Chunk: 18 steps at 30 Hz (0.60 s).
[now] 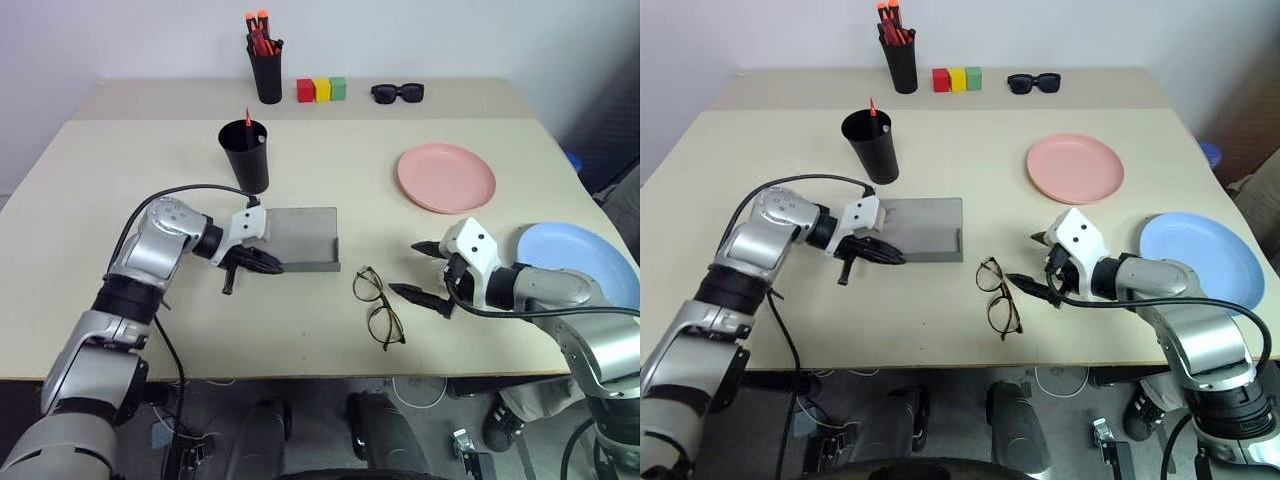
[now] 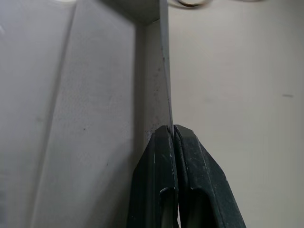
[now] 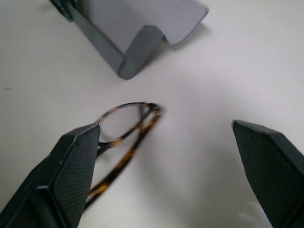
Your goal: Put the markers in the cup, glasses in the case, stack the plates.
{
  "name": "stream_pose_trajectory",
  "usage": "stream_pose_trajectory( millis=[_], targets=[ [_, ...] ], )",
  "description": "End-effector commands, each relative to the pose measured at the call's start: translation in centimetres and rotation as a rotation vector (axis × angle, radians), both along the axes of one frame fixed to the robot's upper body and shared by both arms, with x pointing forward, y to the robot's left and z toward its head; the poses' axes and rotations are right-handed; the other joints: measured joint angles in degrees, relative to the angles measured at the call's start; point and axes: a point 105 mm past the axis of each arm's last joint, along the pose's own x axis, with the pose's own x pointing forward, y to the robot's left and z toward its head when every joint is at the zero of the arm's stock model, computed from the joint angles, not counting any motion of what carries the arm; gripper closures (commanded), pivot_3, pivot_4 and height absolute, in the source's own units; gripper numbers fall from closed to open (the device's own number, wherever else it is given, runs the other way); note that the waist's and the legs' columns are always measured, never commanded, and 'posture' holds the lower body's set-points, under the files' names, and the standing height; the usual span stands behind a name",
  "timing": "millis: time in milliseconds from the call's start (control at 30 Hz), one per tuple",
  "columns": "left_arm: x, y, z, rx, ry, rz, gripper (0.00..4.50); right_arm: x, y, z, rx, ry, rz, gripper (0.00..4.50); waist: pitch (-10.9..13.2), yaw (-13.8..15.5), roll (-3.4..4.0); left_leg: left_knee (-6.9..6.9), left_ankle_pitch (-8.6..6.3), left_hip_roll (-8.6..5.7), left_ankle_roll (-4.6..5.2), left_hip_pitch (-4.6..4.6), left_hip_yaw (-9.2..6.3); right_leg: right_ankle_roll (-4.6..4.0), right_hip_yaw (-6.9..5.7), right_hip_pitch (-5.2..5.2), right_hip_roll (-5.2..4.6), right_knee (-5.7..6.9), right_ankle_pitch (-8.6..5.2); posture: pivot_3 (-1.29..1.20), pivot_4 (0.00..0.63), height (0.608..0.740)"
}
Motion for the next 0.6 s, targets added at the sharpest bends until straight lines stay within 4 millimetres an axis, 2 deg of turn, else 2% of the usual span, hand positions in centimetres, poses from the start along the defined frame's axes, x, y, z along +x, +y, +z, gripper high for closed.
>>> stream_pose_trajectory(
  millis=[33, 133, 233, 267, 467, 533, 600],
  targets=[
    [-1.1, -0.6, 0.3, -0.018, 0.029, 0.007, 4.46, -0.1, 0.4, 0.8, 0.011, 0.006, 0.004, 0.0, 0.0, 0.26, 0.0, 0.01, 0.0, 0.0, 0.0, 0.0, 0.0, -0.04, 0.0, 0.0, 0.0, 0.0, -0.02, 0.0, 0.15, 0.74],
    [-1.4, -1.1, 0.6, -0.045, 0.054, 0.016, 4.46, -0.1, 0.4, 0.7, 0.034, 0.034, -0.005, 0.0, 0.0, 0.3, -0.01, 0.02, 0.0, -0.01, 0.0, 0.0, 0.01, -0.09, 0.0, 0.01, 0.0, -0.01, -0.06, 0.0, 0.15, 0.74],
    [-1.1, -1.3, 0.9, -0.045, 0.009, 0.013, 3.61, -0.3, 0.4, 0.7, 0.066, 0.081, -0.024, 0.0, 0.0, 0.23, 0.0, 0.02, 0.0, -0.01, 0.0, -0.01, 0.0, -0.06, 0.0, 0.01, 0.01, -0.01, -0.04, 0.0, 0.15, 0.74],
    [-1.0, -1.4, 1.0, -0.047, -0.014, 0.004, 3.15, -0.4, 0.4, 0.6, 0.073, 0.102, -0.031, 0.0, 0.0, 0.24, -0.01, 0.02, 0.0, -0.01, 0.0, 0.0, 0.0, -0.05, 0.0, 0.01, 0.01, -0.01, -0.03, 0.0, 0.15, 0.74],
    [0.3, -2.0, 3.7, -0.231, -0.168, 0.04, 3.15, -1.3, 0.9, 0.1, 0.163, 0.228, -0.07, 0.0, 0.0, 0.31, -0.01, 0.02, 0.0, 0.0, 0.0, -0.01, -0.01, 0.01, 0.0, 0.01, 0.0, -0.01, 0.0, 0.0, 0.15, 0.74],
    [0.2, -2.1, 4.3, -0.279, -0.189, 0.052, 3.15, -1.6, 1.3, 0.0, 0.191, 0.263, -0.076, 0.0, 0.0, 0.3, -0.01, 0.02, 0.0, 0.0, 0.0, -0.01, -0.01, 0.01, 0.0, 0.01, 0.0, -0.01, 0.01, 0.0, 0.15, 0.74],
    [-0.9, -2.0, 4.7, -0.314, -0.204, 0.03, 3.15, -1.8, 1.7, -0.3, 0.216, 0.302, -0.092, 0.0, -0.01, -0.08, 0.01, 0.01, 0.0, 0.0, 0.0, 0.0, 0.0, 0.02, 0.0, 0.01, 0.01, -0.01, 0.01, 0.0, 0.15, 0.74]
  ],
)
